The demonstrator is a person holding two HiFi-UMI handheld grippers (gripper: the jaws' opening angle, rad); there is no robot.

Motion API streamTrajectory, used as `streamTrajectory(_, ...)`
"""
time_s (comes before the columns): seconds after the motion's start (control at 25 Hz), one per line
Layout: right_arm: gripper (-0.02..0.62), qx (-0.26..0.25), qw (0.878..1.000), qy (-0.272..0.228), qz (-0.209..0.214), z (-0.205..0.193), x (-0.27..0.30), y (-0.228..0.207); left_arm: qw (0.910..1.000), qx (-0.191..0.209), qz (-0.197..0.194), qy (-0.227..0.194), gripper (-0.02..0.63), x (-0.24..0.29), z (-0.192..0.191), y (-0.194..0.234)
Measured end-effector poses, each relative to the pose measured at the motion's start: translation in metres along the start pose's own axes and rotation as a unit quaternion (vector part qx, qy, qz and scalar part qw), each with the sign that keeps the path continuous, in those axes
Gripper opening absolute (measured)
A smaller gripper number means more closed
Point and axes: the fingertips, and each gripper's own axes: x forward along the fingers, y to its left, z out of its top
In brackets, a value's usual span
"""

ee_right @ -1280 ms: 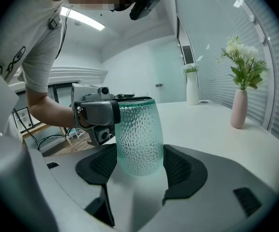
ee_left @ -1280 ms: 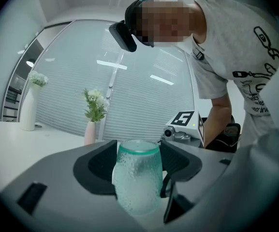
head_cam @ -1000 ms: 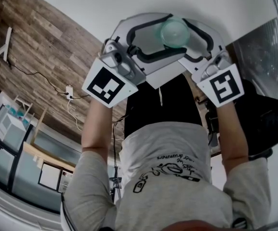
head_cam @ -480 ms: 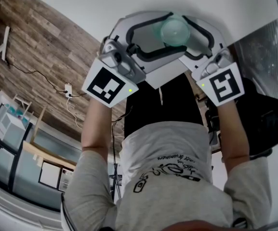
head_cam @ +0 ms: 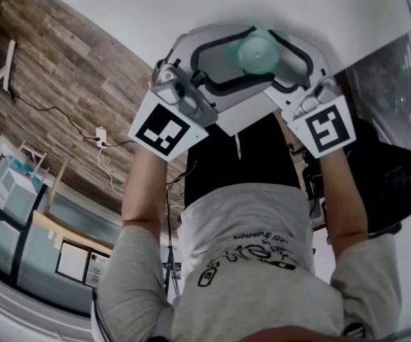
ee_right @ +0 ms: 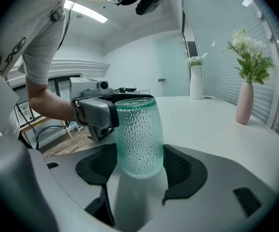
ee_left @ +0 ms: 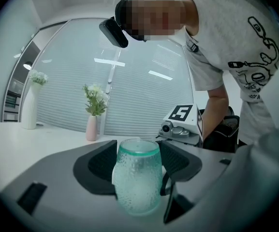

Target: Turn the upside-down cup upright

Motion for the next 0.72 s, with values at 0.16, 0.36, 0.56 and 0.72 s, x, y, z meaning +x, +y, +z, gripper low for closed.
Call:
streamTrajectory(0.16,0.314,-0.006,1.0,0.01,-0.001,-0.0005,-0.0003,-0.0002,1.0,0.002,0.0,0.003,0.285,0.0002,-0.0001,0.0002)
streamTrajectory(0.36,0.314,-0.008,1.0,0.015,-0.005,-0.0005,0.0011,-0.0004,0.9999,0.011,-0.001,0.01,0.285,0.0009,-0.001,-0.0008)
streamTrajectory(0.56,0.316,-0.007,1.0,0.02,-0.005,0.0,0.0021,-0.0005,0.9999,0.01,-0.001,0.011,0.285,0.0004,-0.0009,-0.0002)
streamTrajectory(0.72,0.315,-0.017,0.999,0.028,-0.005,-0.0032,0.003,0.0003,0.9998,0.007,-0.001,0.018,0.287,0.0004,-0.0044,-0.0012)
